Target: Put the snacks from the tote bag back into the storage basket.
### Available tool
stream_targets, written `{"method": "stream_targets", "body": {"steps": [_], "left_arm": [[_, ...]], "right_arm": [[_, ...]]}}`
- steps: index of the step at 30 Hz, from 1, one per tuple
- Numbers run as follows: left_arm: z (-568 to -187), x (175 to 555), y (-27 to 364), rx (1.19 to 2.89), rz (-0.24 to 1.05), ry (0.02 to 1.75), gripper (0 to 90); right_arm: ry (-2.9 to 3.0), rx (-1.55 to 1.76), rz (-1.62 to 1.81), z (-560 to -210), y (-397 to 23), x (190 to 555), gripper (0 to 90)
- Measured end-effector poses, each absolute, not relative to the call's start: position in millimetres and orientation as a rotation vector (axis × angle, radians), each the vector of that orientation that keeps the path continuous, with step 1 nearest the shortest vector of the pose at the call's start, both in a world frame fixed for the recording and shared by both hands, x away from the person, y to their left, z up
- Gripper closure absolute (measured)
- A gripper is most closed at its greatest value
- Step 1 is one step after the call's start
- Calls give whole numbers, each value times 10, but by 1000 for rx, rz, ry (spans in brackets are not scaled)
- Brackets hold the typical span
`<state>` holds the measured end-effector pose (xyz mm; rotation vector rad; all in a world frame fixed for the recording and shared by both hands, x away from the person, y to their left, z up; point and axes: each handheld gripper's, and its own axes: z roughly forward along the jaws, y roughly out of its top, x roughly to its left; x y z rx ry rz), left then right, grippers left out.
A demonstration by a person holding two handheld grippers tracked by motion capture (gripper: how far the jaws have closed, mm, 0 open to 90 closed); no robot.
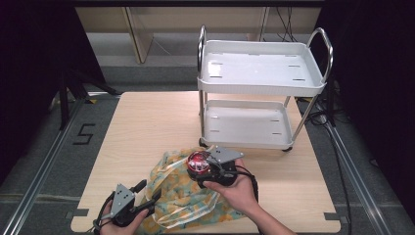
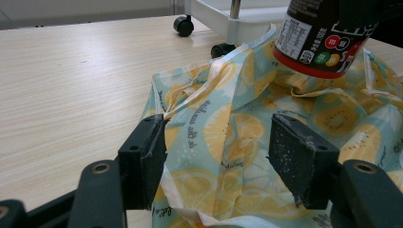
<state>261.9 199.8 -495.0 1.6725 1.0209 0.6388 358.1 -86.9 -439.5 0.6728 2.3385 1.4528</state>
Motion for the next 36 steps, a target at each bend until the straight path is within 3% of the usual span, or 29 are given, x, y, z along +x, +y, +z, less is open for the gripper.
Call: {"method": "stream_targets", "body": {"steps": [36], "left_arm": [[-4952,2617,1991,1669,650,1024,371]], "right_arm": [[2331,725,1445,-4350,-943,3645,267]]}}
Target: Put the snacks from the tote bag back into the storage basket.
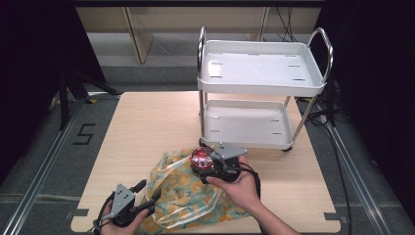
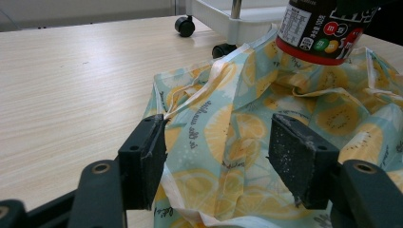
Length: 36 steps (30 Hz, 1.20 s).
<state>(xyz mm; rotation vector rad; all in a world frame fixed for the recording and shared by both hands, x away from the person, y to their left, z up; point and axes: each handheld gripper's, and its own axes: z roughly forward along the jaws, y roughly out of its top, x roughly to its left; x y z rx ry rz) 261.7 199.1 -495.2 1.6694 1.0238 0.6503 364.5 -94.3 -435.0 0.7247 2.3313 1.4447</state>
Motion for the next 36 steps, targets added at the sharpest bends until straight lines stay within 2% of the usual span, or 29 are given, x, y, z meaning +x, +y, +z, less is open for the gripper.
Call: {"method": "stream_targets", "body": {"steps": [36], "left_arm": [[-4945,2606,1987,1669,652,1038,371]], "right_arm": [[2289,821,1464,-4264,-1048,3754,267]]}}
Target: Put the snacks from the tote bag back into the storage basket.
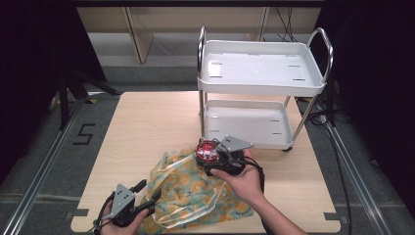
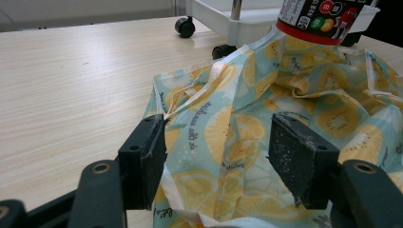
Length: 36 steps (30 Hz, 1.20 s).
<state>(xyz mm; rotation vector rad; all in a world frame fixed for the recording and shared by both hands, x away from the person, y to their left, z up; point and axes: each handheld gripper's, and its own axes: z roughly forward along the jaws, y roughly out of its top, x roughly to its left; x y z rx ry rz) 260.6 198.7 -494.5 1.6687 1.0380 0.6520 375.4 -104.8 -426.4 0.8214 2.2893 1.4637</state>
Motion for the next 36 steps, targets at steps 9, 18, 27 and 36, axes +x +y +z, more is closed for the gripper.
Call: {"method": "stream_targets", "body": {"steps": [9,18,27,36], "left_arm": [[-4942,2600,1987,1672,653,1044,371],[-4945,2604,1979,1660,649,1038,371],[-4942,2604,1990,1668,655,1033,371],[-4940,2600,1990,1668,656,1035,371]], "right_arm": [[2272,788,1447,-4227,-1067,3806,267],[2269,791,1433,-4180,-1101,3848,267],[2245,788,1424,-4160,-1117,3888,267],[2232,790,1424,-4119,-1121,3914,267]]}}
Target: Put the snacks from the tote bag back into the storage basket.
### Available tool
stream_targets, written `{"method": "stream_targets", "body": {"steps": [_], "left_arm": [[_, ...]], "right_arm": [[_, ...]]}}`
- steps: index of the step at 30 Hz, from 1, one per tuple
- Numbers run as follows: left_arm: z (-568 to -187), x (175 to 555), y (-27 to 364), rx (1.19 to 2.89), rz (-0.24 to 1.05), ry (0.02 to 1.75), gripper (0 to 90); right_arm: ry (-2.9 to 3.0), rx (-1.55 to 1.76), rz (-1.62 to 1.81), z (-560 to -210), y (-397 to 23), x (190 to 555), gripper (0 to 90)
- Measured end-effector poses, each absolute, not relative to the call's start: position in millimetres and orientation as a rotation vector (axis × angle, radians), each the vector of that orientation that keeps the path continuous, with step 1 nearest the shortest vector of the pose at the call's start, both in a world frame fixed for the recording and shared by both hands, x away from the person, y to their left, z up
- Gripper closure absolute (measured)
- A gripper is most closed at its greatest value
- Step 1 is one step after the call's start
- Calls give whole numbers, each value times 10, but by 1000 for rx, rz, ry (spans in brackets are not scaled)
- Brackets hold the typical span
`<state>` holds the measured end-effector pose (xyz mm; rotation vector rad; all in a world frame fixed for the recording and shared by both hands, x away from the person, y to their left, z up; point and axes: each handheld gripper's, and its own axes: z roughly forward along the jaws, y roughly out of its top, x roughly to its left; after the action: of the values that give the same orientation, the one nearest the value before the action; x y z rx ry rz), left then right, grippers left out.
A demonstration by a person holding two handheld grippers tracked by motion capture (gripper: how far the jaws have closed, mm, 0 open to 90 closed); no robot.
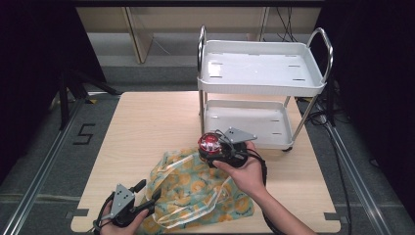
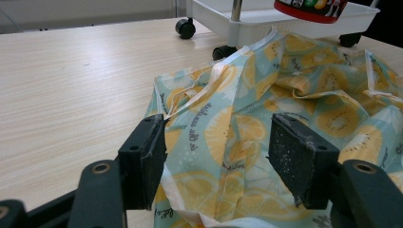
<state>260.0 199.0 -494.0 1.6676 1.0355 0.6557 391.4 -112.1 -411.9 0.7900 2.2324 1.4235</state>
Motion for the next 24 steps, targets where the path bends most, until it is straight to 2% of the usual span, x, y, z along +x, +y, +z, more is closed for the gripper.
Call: {"method": "stream_targets", "body": {"steps": [24], "left_arm": [[-4938,2601,1993,1670,656,1030,371]], "right_arm": [[2234,838,1413,-4071,-1151,3997,267]]}}
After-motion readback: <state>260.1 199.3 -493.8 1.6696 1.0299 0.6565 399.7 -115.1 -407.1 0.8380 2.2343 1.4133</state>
